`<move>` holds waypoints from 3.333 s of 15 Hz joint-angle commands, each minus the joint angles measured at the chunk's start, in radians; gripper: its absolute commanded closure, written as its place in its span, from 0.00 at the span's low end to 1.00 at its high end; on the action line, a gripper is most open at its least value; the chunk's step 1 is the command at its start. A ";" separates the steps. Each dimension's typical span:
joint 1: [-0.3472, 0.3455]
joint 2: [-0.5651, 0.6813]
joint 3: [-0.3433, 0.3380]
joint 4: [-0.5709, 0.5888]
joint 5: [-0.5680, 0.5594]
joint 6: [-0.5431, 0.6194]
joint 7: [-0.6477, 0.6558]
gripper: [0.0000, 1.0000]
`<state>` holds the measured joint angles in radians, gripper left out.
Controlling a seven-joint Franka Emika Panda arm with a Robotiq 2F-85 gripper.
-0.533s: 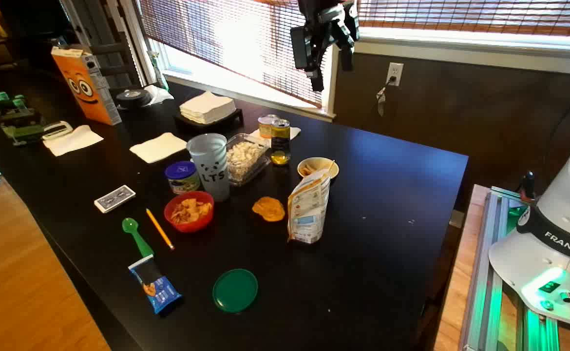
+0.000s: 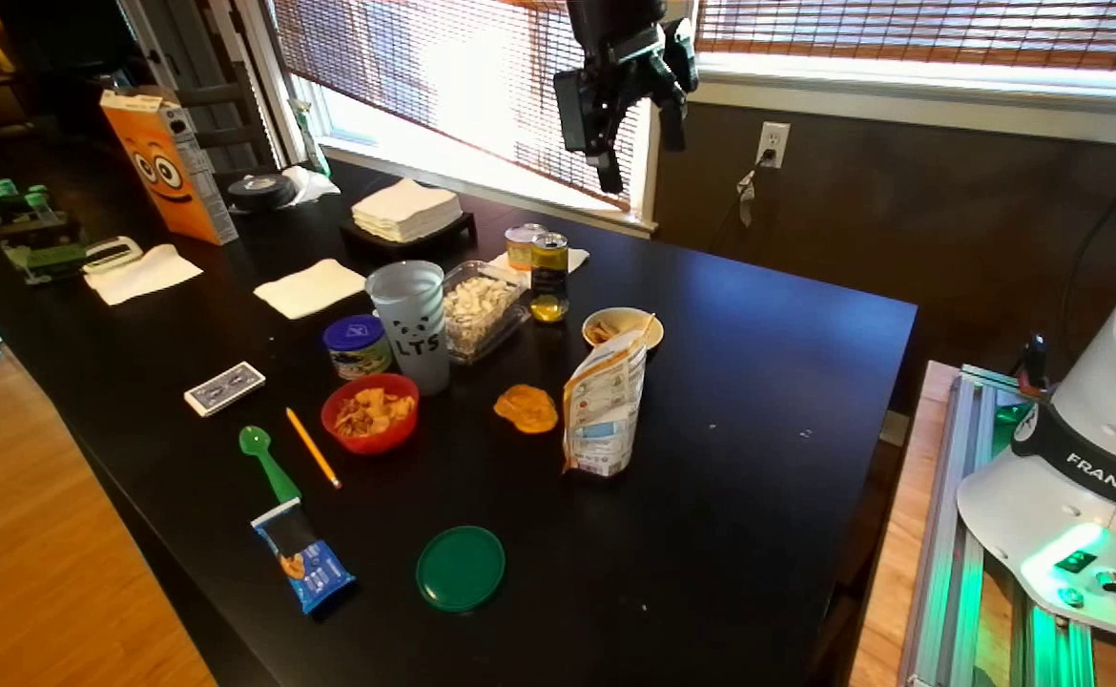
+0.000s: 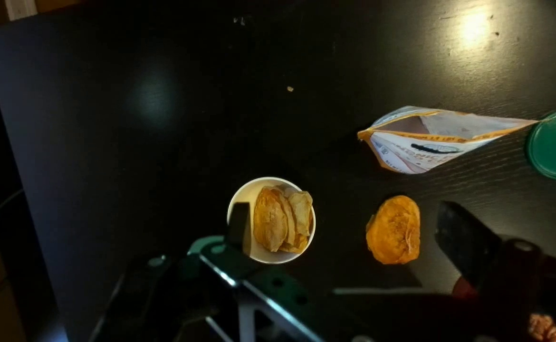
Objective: Pick up an object and place it in a paper plastic bag and it did this smoothly
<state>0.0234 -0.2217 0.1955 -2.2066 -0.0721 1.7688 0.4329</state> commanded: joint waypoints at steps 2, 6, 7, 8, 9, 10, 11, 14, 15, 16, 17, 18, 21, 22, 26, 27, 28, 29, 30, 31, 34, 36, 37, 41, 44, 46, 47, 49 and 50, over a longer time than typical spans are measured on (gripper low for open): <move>0.018 0.081 0.011 -0.011 -0.073 0.080 0.181 0.00; 0.020 0.104 -0.007 -0.089 -0.137 0.209 0.312 0.00; 0.020 0.116 -0.011 -0.106 -0.161 0.235 0.336 0.00; 0.023 0.122 -0.017 -0.115 -0.154 0.254 0.339 0.00; 0.030 0.116 -0.023 -0.087 -0.126 0.208 0.293 0.00; 0.030 0.123 -0.026 -0.100 -0.129 0.226 0.304 0.00; 0.030 0.128 -0.028 -0.105 -0.130 0.234 0.309 0.00; 0.018 0.172 -0.041 -0.083 -0.123 0.201 0.320 0.00; 0.012 0.187 -0.050 -0.086 -0.126 0.210 0.324 0.00; 0.007 0.205 -0.060 -0.084 -0.139 0.205 0.350 0.00; 0.006 0.219 -0.072 -0.086 -0.138 0.221 0.347 0.00; 0.005 0.237 -0.085 -0.084 -0.135 0.224 0.346 0.00; 0.010 0.290 -0.118 -0.076 -0.121 0.251 0.328 0.00; 0.014 0.306 -0.125 -0.072 -0.120 0.259 0.324 0.00; 0.027 0.361 -0.134 -0.055 -0.110 0.302 0.311 0.00; 0.029 0.372 -0.134 -0.052 -0.106 0.316 0.308 0.00; 0.033 0.383 -0.135 -0.050 -0.110 0.332 0.308 0.00; 0.038 0.389 -0.138 -0.054 -0.133 0.368 0.316 0.00; 0.042 0.404 -0.141 -0.051 -0.141 0.389 0.315 0.00; 0.045 0.412 -0.143 -0.052 -0.143 0.412 0.312 0.00; 0.053 0.433 -0.151 -0.051 -0.135 0.450 0.293 0.08; 0.056 0.443 -0.157 -0.051 -0.133 0.467 0.287 0.23; 0.058 0.447 -0.161 -0.051 -0.132 0.472 0.285 0.38; 0.063 0.458 -0.177 -0.051 -0.133 0.485 0.282 0.67; 0.062 0.467 -0.184 -0.048 -0.132 0.494 0.273 0.88; 0.061 0.476 -0.188 -0.043 -0.129 0.500 0.262 0.48; 0.061 0.479 -0.189 -0.041 -0.126 0.505 0.253 0.47; 0.061 0.483 -0.192 -0.039 -0.125 0.511 0.242 0.34; 0.061 0.484 -0.194 -0.039 -0.125 0.512 0.239 0.28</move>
<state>0.0707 0.2395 0.0181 -2.2683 -0.1992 2.2702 0.6953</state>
